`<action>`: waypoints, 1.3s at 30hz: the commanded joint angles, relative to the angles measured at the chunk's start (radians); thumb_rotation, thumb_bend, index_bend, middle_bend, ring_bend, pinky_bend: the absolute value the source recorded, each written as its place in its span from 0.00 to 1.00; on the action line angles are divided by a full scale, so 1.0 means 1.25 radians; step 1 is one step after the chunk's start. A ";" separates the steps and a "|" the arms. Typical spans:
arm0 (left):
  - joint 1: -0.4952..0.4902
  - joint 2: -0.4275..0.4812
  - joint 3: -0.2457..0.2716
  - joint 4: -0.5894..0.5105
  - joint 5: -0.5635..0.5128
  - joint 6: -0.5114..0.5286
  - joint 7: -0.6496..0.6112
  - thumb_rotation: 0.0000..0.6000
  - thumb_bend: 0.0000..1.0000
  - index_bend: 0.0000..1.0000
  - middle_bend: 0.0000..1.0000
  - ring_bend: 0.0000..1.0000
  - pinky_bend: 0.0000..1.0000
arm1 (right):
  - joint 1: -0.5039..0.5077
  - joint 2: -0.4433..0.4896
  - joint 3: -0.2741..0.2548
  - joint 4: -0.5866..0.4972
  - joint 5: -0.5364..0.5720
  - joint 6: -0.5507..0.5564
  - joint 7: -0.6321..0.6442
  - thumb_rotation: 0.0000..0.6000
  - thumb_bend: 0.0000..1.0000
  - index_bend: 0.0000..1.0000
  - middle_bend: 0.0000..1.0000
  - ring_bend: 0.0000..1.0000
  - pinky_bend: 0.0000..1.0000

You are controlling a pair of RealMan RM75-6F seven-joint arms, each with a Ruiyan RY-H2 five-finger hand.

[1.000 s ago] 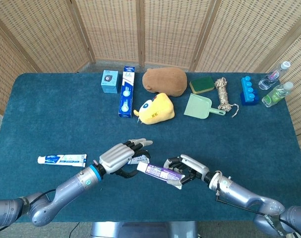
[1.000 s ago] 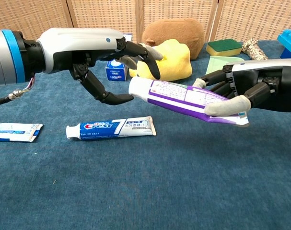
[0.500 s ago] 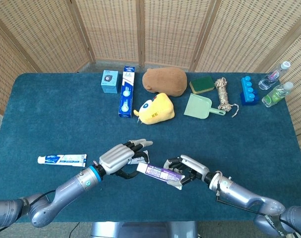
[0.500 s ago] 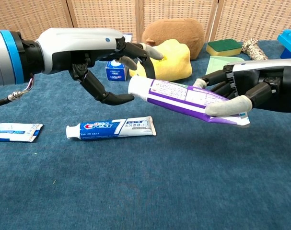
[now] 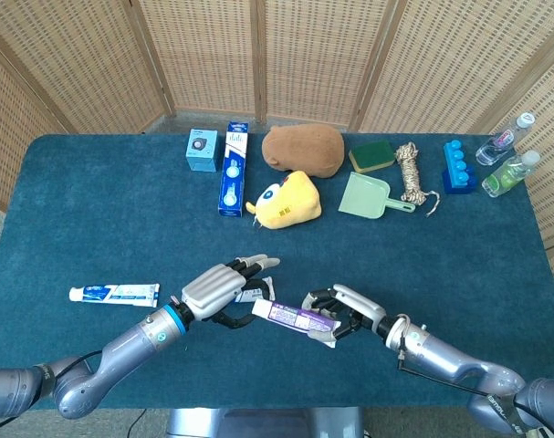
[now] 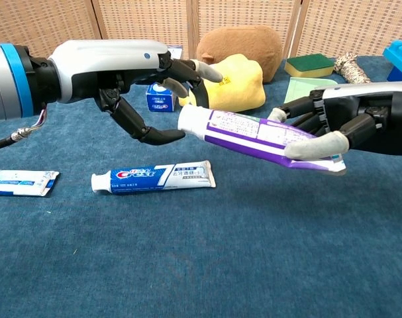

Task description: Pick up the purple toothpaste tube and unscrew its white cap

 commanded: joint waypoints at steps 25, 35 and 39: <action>-0.004 0.034 0.012 -0.016 -0.016 -0.004 0.022 1.00 0.42 0.20 0.00 0.00 0.10 | -0.009 0.008 0.020 0.016 0.044 -0.011 -0.010 1.00 0.57 0.96 0.78 0.81 0.79; 0.002 0.025 0.008 -0.005 0.000 0.016 0.019 1.00 0.39 0.08 0.00 0.00 0.09 | -0.004 0.007 0.023 0.014 0.019 -0.001 0.045 1.00 0.57 0.96 0.78 0.81 0.79; 0.005 0.021 0.004 -0.006 0.015 0.033 0.020 1.00 0.39 0.08 0.00 0.00 0.08 | -0.002 0.005 0.022 0.019 0.017 0.001 0.075 1.00 0.57 0.96 0.78 0.81 0.79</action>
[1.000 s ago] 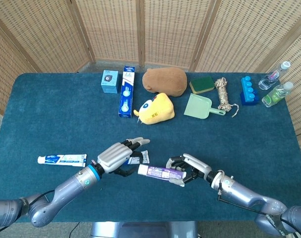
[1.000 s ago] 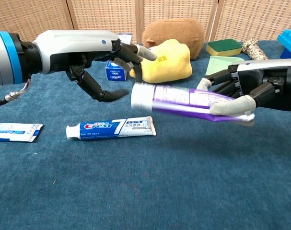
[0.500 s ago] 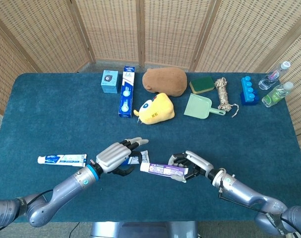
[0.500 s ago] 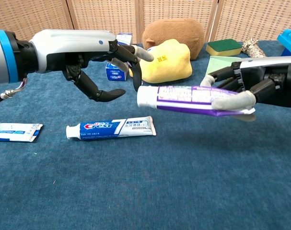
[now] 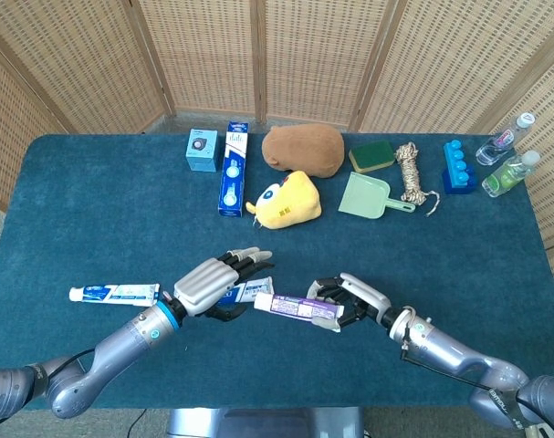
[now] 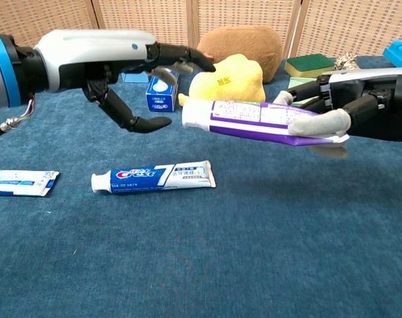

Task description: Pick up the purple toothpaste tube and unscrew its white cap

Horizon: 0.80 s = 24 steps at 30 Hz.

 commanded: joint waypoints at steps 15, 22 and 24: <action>-0.007 -0.017 -0.005 -0.002 0.007 -0.001 -0.001 1.00 0.39 0.12 0.00 0.00 0.09 | 0.015 0.000 -0.003 0.015 -0.027 0.022 0.107 1.00 0.57 0.96 0.78 0.81 0.79; 0.000 -0.032 -0.011 0.002 0.006 0.025 0.006 1.00 0.39 0.25 0.00 0.00 0.11 | 0.018 -0.002 -0.011 0.019 -0.029 0.020 0.110 1.00 0.57 0.96 0.78 0.81 0.79; 0.001 -0.031 -0.012 0.000 0.005 0.027 0.006 1.00 0.39 0.27 0.00 0.00 0.11 | 0.018 -0.003 -0.012 0.019 -0.030 0.022 0.110 1.00 0.57 0.96 0.78 0.81 0.79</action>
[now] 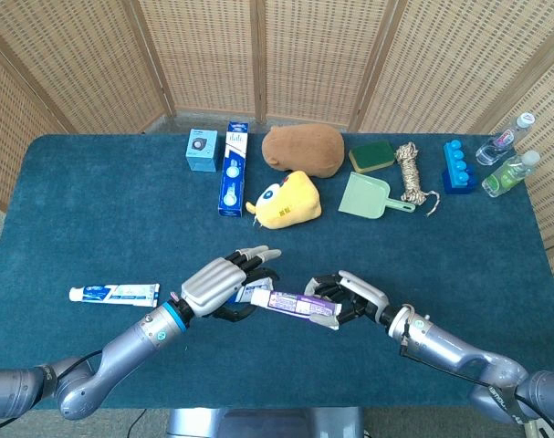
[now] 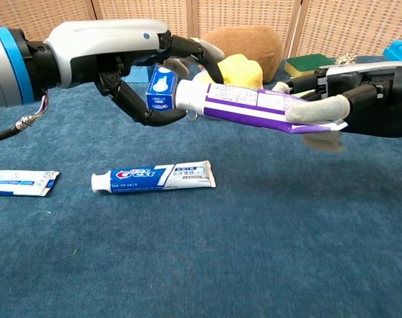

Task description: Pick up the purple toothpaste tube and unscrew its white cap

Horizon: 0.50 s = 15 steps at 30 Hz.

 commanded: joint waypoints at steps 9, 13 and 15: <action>-0.002 -0.005 -0.001 0.000 -0.010 -0.003 0.004 1.00 0.39 0.28 0.00 0.00 0.11 | 0.005 -0.001 -0.004 -0.004 -0.004 0.004 -0.006 1.00 0.57 0.96 0.78 0.81 0.79; -0.001 -0.008 0.000 0.000 -0.009 0.001 0.008 1.00 0.39 0.33 0.00 0.00 0.12 | 0.005 -0.001 -0.010 -0.004 -0.005 0.002 -0.011 1.00 0.57 0.96 0.79 0.82 0.80; -0.001 -0.010 0.000 0.002 -0.010 0.001 0.010 1.00 0.40 0.35 0.01 0.00 0.12 | 0.004 -0.002 -0.013 -0.005 -0.008 0.004 -0.014 1.00 0.57 0.96 0.79 0.82 0.80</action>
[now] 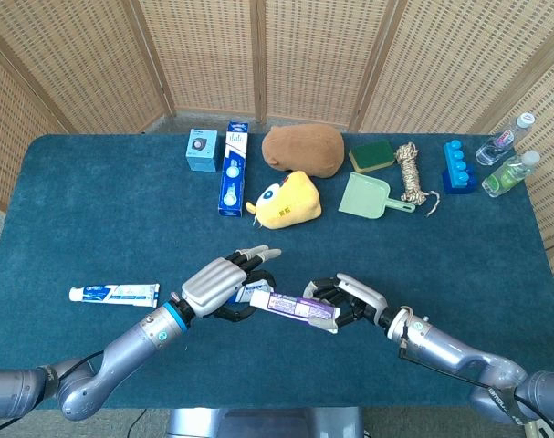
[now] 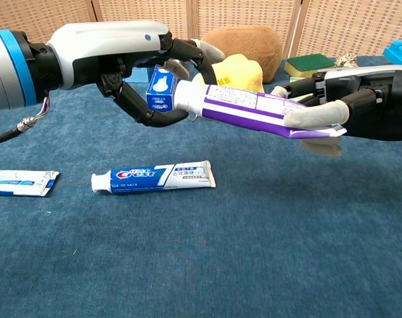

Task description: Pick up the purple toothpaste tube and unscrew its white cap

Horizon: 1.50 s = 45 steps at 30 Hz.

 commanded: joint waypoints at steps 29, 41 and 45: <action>0.004 -0.007 -0.005 0.006 -0.006 0.006 -0.009 1.00 0.49 0.52 0.08 0.00 0.13 | 0.001 -0.008 -0.016 0.001 0.032 -0.047 -0.170 1.00 0.59 0.97 0.80 0.83 0.80; 0.003 -0.012 -0.002 0.002 -0.014 -0.004 -0.014 1.00 0.48 0.49 0.06 0.00 0.13 | 0.001 -0.004 0.008 -0.041 0.072 -0.071 -0.282 1.00 0.59 0.97 0.80 0.83 0.80; 0.006 -0.010 -0.005 -0.002 -0.009 0.002 -0.022 1.00 0.48 0.45 0.06 0.00 0.13 | -0.001 -0.004 0.014 -0.050 0.093 -0.086 -0.330 1.00 0.59 0.97 0.80 0.83 0.80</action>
